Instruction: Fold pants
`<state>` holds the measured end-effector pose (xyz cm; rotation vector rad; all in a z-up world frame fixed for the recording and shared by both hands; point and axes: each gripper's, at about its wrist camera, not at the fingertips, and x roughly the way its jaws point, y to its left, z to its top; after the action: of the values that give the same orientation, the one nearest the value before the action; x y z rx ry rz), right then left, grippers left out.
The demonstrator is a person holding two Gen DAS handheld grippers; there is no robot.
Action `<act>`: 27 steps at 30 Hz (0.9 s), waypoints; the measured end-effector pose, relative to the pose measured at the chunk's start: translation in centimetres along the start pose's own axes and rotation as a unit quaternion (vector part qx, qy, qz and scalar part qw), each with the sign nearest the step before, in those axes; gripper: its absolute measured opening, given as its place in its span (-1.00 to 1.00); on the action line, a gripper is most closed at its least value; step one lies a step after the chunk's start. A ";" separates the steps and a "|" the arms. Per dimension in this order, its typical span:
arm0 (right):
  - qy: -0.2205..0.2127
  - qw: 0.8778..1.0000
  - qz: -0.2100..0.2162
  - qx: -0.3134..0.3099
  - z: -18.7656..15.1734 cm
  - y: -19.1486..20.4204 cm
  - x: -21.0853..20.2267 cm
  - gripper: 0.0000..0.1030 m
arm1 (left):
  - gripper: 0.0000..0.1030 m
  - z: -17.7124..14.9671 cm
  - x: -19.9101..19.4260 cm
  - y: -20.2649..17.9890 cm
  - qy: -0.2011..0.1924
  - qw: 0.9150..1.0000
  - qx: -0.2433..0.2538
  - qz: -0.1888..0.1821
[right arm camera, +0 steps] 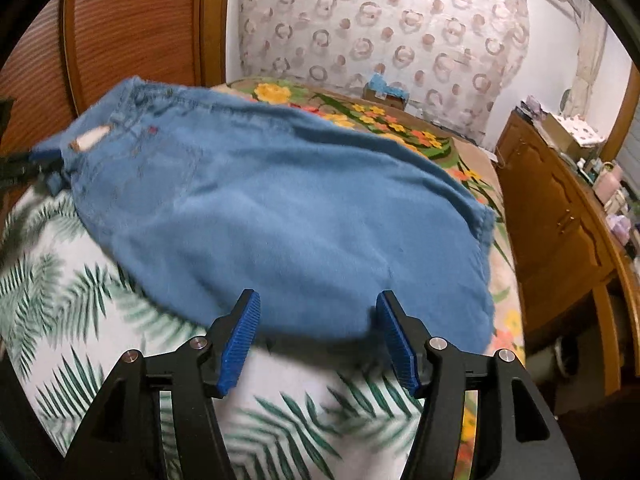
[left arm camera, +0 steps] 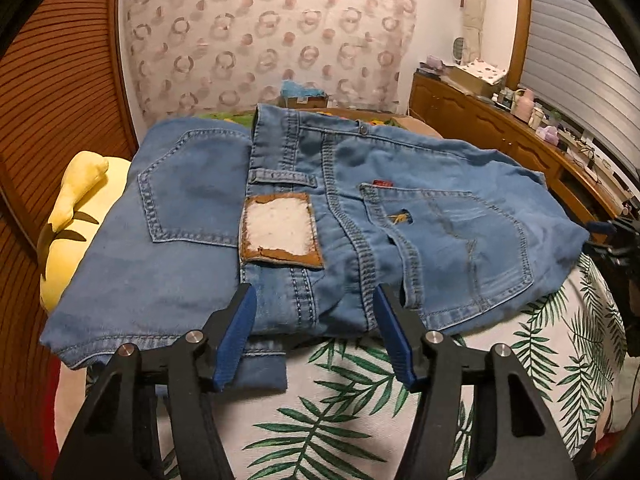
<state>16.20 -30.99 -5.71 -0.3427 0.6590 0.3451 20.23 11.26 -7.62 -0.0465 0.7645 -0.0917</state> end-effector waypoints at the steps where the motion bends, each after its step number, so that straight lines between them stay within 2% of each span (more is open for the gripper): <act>1: 0.005 1.000 -0.006 -0.002 -0.5 -0.1 0.0 0.24 | 0.20 -0.1 0.2 0.1 0.001 1.000 0.000 0.001; 5: 0.029 0.999 -0.032 -0.009 -2.0 -0.4 0.5 0.25 | 0.20 -0.4 0.5 0.3 0.006 1.000 0.001 0.007; 12: 0.037 0.997 -0.066 -0.028 -1.6 -0.1 3.0 0.26 | 0.20 -0.6 1.1 0.4 0.013 1.000 0.003 0.023; 17: 0.028 0.997 -0.063 -0.045 -0.6 0.3 4.9 0.26 | 0.21 -0.8 1.7 0.6 0.023 0.999 0.001 0.036; 21: 0.022 0.998 -0.048 -0.027 -0.3 -0.2 5.9 0.26 | 0.21 -1.0 1.7 1.0 0.023 0.999 -0.007 0.033; 27: 0.016 0.999 -0.031 -0.011 -0.9 -1.7 5.4 0.25 | 0.20 -0.7 1.5 1.4 0.015 0.999 -0.022 0.028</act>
<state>20.40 -31.85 -9.52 -0.3891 0.6758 0.2881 20.96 12.48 -9.24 -0.0654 0.7975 -0.0214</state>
